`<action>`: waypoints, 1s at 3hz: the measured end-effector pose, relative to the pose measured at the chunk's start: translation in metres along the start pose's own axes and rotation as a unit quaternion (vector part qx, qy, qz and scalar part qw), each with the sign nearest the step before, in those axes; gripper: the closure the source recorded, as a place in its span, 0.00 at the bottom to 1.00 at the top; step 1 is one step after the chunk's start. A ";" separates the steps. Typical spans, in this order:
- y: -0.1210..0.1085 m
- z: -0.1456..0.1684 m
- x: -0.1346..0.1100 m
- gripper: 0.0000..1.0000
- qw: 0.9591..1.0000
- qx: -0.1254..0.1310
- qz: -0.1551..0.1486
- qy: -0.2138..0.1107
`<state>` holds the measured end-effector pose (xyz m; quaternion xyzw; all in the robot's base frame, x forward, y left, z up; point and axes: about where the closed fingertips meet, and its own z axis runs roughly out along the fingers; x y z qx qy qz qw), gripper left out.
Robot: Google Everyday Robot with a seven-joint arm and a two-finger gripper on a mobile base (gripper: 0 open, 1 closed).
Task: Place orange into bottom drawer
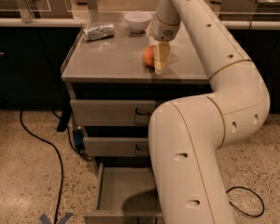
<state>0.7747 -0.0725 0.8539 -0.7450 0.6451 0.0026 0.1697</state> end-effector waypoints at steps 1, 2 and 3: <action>0.000 0.004 0.002 0.00 1.000 -0.002 0.005 -0.001; 0.000 0.009 0.002 0.00 1.000 -0.006 0.007 -0.003; 0.001 0.014 0.002 0.00 1.000 -0.012 0.006 -0.003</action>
Offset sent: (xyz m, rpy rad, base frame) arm 0.0005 -0.0151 0.0028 -0.0234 0.1053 0.0024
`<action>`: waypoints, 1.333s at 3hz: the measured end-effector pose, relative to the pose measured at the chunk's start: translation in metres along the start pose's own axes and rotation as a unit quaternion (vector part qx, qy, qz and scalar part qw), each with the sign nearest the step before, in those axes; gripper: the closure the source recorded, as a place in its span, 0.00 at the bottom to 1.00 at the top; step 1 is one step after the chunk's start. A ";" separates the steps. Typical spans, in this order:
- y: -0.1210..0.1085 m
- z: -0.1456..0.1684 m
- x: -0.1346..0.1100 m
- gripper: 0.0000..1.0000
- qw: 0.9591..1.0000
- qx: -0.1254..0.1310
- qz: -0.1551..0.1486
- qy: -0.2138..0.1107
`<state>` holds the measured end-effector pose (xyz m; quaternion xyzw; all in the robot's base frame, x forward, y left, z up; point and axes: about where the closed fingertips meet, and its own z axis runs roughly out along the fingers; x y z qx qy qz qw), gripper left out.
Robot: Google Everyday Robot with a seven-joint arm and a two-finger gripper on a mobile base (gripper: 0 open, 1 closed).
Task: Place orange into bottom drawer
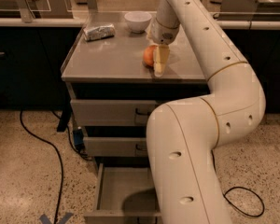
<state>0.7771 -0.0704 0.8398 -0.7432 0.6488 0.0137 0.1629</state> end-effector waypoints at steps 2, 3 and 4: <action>0.001 0.007 -0.004 0.19 1.000 -0.008 -0.005 -0.006; 0.001 0.007 -0.004 0.42 1.000 -0.008 -0.005 -0.006; 0.001 0.007 -0.004 0.66 1.000 -0.008 -0.005 -0.006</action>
Offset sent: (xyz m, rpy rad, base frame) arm -0.0005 0.0054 -0.0059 0.0057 0.0133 0.0156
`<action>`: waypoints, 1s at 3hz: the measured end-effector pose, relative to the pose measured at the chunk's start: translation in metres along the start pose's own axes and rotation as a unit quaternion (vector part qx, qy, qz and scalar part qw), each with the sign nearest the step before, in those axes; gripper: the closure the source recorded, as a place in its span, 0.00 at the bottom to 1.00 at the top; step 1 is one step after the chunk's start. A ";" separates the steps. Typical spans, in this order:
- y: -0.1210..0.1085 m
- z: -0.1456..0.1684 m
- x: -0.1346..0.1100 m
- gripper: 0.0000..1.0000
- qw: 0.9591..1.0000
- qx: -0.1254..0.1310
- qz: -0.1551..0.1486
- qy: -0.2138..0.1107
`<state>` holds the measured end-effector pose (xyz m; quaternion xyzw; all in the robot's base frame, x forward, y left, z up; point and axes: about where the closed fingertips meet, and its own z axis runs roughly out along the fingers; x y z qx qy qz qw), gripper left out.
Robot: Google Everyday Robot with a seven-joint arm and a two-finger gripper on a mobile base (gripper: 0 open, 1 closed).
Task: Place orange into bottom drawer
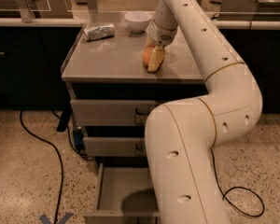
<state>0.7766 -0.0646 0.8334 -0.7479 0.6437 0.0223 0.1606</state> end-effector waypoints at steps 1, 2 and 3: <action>0.000 0.000 0.000 0.89 1.000 0.000 0.000 0.000; -0.008 -0.001 -0.010 1.00 1.000 0.016 -0.010 -0.020; -0.006 -0.026 -0.030 1.00 0.997 0.034 -0.037 -0.054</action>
Offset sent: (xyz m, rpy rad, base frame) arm -0.0121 0.0131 0.0153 0.0687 -0.0108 0.0604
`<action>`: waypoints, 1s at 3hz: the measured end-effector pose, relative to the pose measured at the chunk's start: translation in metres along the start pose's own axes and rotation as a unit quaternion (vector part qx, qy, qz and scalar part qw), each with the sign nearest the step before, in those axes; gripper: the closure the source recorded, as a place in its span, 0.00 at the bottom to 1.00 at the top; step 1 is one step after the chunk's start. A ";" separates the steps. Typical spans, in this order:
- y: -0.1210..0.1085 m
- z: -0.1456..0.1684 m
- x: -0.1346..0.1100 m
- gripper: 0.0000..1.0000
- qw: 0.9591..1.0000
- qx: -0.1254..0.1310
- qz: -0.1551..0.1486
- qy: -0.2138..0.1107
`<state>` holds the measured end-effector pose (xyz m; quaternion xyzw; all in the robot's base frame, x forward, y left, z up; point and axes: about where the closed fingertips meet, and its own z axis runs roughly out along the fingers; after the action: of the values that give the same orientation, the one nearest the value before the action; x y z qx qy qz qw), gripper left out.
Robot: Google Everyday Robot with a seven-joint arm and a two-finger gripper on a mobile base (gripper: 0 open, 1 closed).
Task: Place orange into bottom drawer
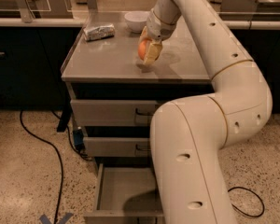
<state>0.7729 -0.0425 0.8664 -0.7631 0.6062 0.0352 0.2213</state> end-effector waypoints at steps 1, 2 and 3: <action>0.011 -0.039 -0.021 1.00 1.000 0.013 -0.021 -0.010; 0.031 -0.091 -0.044 1.00 0.998 0.047 -0.029 -0.015; 0.065 -0.144 -0.067 1.00 0.996 0.087 -0.025 -0.022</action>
Offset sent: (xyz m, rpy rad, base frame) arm -0.1912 0.0049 0.0705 0.0090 -0.0515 0.0433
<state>0.6634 -0.0468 0.9983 -0.7549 0.5827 -0.0064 0.3009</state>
